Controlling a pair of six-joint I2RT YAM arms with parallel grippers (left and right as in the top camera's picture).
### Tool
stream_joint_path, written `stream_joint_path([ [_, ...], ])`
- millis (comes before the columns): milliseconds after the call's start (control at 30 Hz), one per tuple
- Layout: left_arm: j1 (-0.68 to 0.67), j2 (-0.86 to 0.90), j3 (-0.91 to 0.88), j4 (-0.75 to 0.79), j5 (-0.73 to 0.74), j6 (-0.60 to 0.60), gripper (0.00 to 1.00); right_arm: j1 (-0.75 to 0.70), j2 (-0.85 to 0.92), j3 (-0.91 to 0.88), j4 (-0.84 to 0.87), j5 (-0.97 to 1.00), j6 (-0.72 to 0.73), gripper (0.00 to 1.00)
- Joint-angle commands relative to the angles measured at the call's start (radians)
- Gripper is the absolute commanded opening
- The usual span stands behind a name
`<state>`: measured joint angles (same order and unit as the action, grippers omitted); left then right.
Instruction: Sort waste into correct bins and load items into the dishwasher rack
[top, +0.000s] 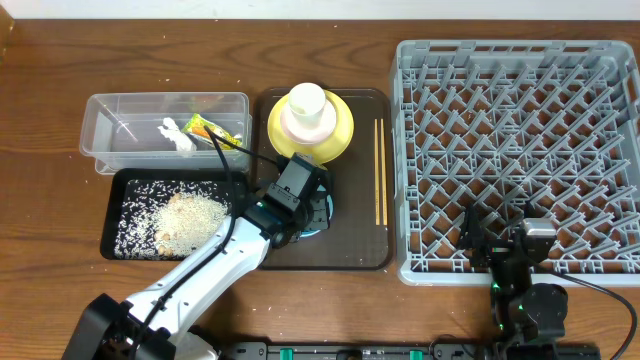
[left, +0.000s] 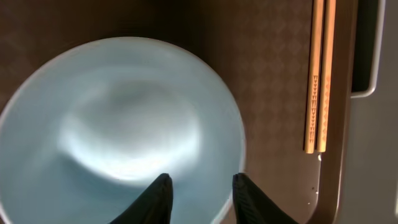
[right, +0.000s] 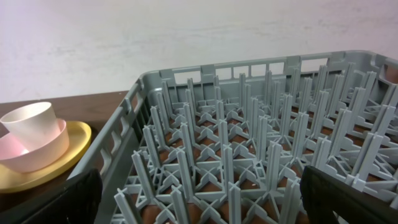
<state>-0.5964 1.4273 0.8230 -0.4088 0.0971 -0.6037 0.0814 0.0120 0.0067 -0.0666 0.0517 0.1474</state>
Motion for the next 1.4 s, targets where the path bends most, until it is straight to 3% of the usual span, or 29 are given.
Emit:
stream_joint_path([
  [0,0.0,0.007,0.006,0.01,-0.016,0.0,0.41,-0.006,-0.003,-0.001,-0.004,0.0,-0.014,0.99],
  [367,0.026,-0.099,0.056,0.008,-0.019,0.056,0.57,-0.006,-0.003,0.011,0.016,-0.084,-0.013,0.99],
  [533,0.147,-0.23,0.062,0.003,-0.021,0.056,0.67,-0.006,0.032,0.121,-0.101,-0.039,-0.014,0.99],
  [633,0.251,-0.311,0.062,-0.006,-0.021,0.056,0.79,-0.006,0.111,0.252,-0.188,-0.002,-0.015,0.99],
  [800,0.409,-0.42,0.062,-0.013,-0.021,0.056,0.84,-0.006,0.398,0.586,-0.341,0.01,-0.06,0.99],
  [900,0.49,-0.465,0.062,-0.021,-0.052,0.056,0.86,-0.004,0.647,0.872,-0.536,-0.021,-0.059,0.99],
  [1133,0.617,-0.501,0.062,-0.112,-0.16,0.056,0.89,0.101,1.213,1.492,-0.995,-0.314,-0.011,0.99],
  [1233,0.619,-0.489,0.062,-0.163,-0.161,0.056,0.91,0.203,1.394,1.619,-1.046,-0.357,0.021,0.99],
  [1367,0.619,-0.47,0.062,-0.214,-0.161,0.056,0.93,0.343,1.559,1.643,-0.99,-0.394,0.024,0.99],
])
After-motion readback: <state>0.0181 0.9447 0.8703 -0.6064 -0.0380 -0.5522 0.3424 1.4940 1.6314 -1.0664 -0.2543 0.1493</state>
